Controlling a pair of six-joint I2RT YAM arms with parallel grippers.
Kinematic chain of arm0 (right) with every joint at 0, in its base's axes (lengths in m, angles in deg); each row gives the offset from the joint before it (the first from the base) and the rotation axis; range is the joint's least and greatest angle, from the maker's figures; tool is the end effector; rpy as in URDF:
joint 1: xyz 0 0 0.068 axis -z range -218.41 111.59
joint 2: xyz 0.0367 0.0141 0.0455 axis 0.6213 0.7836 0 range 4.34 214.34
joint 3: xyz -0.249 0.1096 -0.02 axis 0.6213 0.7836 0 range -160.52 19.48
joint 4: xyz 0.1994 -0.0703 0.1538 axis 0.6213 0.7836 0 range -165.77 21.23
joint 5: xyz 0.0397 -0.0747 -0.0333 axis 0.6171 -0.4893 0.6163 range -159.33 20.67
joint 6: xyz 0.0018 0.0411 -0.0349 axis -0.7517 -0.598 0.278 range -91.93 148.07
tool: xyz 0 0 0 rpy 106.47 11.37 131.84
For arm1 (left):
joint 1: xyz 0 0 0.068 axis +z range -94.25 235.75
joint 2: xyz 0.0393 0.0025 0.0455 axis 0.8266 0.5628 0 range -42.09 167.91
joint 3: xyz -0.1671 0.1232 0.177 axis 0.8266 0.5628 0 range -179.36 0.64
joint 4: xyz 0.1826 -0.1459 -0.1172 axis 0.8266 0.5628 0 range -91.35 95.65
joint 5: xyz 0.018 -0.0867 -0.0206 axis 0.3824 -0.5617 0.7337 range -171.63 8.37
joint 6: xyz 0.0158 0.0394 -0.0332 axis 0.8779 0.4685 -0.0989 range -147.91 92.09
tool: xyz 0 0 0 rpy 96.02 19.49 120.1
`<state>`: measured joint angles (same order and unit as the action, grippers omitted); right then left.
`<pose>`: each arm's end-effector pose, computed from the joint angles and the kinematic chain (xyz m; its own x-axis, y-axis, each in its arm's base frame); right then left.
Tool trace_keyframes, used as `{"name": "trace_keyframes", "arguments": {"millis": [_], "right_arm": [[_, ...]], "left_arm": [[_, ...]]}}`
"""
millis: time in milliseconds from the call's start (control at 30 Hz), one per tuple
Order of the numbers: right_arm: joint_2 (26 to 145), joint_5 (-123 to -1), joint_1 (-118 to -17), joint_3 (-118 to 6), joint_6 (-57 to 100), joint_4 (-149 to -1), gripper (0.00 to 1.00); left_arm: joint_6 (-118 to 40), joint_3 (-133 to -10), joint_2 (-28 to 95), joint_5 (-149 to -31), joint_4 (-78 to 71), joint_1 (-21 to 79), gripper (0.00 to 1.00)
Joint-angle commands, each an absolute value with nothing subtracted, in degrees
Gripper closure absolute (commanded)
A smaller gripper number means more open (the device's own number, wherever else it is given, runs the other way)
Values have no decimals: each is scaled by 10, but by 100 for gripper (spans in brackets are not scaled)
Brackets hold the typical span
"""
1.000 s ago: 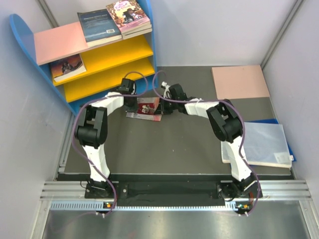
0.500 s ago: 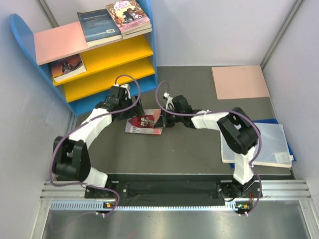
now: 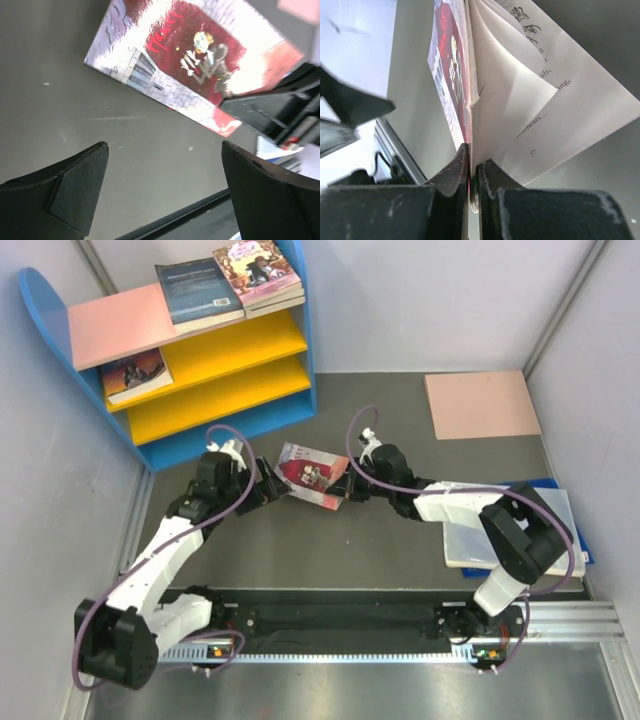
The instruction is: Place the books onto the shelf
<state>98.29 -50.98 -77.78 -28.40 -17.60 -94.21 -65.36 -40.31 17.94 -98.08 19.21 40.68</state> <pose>0.2611 0.2286 0.1920 -0.8355 0.1926 -0.5147 -0.3150 0.5996 0.7357 0.2124 -0.0676 0.2499 -0.7687 -0.3969 -0.5015 -0.0095 0.7911 -0.6116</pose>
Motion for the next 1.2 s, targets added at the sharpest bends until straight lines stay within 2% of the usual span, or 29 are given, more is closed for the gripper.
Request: {"name": "trace_keyframes", "arguments": {"millis": [0,233,367,633,700,733,767,833,867,1167], "right_arm": [[941,-568,-787,-263,-227,-1027,100],[950,-569,-810,-269,-248,-1068,100],[955,-574,-844,-314,-212,-1036,100],[963,-574,-875,-339,-188,-1004,100],[958,-574,-880,-339,-184,-995,100],[957,-575,-883,-334,-184,-994,100],[955,-575,-884,-331,-184,-994,100],[947,-576,-887,-321,-184,-992,100],[945,-576,-888,-319,-184,-994,100],[944,-555,-899,-303,-184,-1005,100]], "left_arm": [[-762,-361,110,-964,115,405,1],[-861,-269,95,-958,1,398,1],[-895,-228,101,-943,-78,397,1],[-880,-235,134,-912,-135,396,3],[-875,-241,149,-912,-148,396,11],[-873,-243,153,-910,-152,396,26],[-869,-249,163,-909,-158,396,37],[-867,-256,172,-906,-167,396,72],[-865,-264,182,-903,-167,396,100],[-826,-331,189,-898,-168,397,100]]}}
